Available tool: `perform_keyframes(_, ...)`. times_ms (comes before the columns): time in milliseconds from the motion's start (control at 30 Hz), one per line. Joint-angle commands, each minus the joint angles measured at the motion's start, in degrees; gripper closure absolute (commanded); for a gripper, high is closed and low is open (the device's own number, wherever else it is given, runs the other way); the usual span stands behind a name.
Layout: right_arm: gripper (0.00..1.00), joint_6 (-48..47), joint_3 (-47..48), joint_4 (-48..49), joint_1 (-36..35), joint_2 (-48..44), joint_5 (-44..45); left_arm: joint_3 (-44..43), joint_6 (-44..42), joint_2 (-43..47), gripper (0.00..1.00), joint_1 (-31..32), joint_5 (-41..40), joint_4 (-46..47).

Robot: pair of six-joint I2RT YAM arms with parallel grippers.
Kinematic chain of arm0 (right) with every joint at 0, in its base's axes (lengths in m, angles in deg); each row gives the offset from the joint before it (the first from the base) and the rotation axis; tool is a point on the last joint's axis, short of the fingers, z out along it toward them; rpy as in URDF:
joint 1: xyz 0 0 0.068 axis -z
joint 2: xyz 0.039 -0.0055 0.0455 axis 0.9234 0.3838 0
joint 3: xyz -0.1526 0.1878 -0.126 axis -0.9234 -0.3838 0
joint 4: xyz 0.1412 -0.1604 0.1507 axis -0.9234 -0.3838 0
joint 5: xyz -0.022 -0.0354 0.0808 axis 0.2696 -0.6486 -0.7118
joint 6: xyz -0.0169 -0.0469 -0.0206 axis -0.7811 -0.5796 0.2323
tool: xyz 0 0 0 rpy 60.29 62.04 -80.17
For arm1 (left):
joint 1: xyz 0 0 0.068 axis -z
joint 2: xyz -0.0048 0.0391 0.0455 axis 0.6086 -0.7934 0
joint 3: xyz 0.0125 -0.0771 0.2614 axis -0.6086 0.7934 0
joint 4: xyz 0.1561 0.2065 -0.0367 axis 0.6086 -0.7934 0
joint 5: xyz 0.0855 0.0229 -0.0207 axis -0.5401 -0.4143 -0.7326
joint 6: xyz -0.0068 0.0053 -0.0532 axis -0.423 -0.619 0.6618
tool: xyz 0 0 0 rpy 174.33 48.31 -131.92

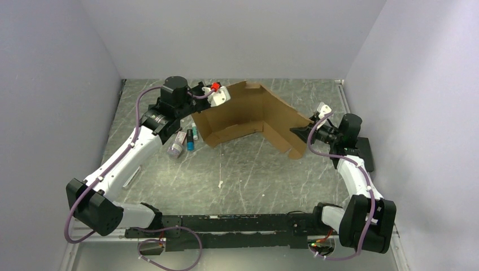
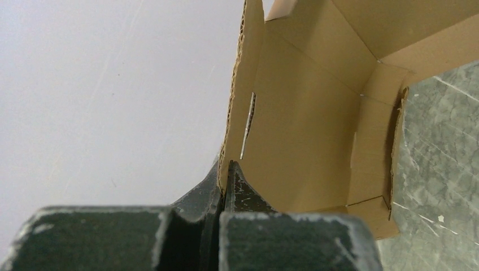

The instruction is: Fold the paper box

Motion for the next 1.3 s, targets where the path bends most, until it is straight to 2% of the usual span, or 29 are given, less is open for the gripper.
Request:
perform_keyframes(0, 0.78, -3.5, 1.2, 0.5, -0.4, -0.5, -2.8, -1.1, 1.5, 1.5, 1.00, 0.0, 2.2, 1.6)
perform_keyframes(67, 0.91, -4.9, 2.3, -2.0, -0.4, -0.9, -3.5, -1.0, 1.5, 1.6, 1.00, -0.1, 1.8, 1.8)
perform_keyframes(167, 0.99, -7.1, 3.3, -5.4, -0.4, -1.6, -4.6, -0.9, 1.3, 1.8, 1.00, -0.1, 1.0, 2.1)
perform_keyframes(333, 1.00, -12.3, 6.6, -15.5, -0.4, -2.6, -7.3, -1.3, 1.5, 1.8, 1.00, -0.4, 0.2, 2.4)
perform_keyframes(467, 1.00, -22.8, 10.2, -27.9, -0.4, -3.3, -10.6, -1.9, 1.5, 1.3, 1.00, -0.5, 0.4, 2.0)
perform_keyframes(667, 1.00, -45.4, 17.9, -54.1, -0.4, -0.1, -15.9, -2.1, 0.0, 0.9, 1.00, -0.9, 0.4, 1.8)
perform_keyframes(900, 1.00, -77.1, 27.0, -88.2, -2.0, 9.0, -16.4, -4.0, -1.0, -0.7, 1.00, -1.1, 0.0, 0.9)
perform_keyframes(1000, 1.00, -86.0, 29.9, -97.9, -2.7, 12.0, -16.9, -4.8, -1.6, -1.6, 1.00, -1.1, 0.0, 0.5)
perform_keyframes(1100, 1.00, -85.2, 30.8, -98.0, -2.9, 11.9, -17.0, -5.1, -2.2, -2.1, 1.00, -1.1, -0.3, 0.6)
perform_keyframes(1267, 1.00, -77.3, 32.5, -93.3, -3.2, 11.0, -16.4, -5.9, -3.4, -3.3, 1.00, -1.1, -1.3, 1.5)
